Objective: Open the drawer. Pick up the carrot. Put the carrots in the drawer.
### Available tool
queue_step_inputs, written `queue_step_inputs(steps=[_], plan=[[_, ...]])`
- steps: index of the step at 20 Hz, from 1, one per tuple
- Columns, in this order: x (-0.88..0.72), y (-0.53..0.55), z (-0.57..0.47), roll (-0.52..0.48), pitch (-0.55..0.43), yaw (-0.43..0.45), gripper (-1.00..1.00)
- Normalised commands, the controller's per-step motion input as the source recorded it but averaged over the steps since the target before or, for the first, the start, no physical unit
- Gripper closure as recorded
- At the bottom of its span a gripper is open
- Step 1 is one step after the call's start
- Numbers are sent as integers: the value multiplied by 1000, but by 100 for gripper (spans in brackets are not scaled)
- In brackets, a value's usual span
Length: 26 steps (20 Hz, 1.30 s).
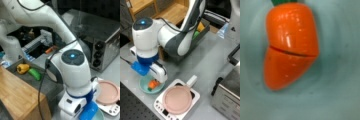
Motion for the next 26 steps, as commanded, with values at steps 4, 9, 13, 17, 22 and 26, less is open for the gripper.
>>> queue_step_inputs(steps=[4, 9, 13, 17, 22, 26], plan=[[303, -23, 47, -58, 166, 20, -100], [301, 11, 5, -69, 146, 10, -100], [280, 56, 18, -92, 121, -9, -100], [254, 84, 43, -111, 107, -22, -100], [230, 108, 41, -149, 98, -26, -100], [223, 104, 2, -195, 86, -31, -100]])
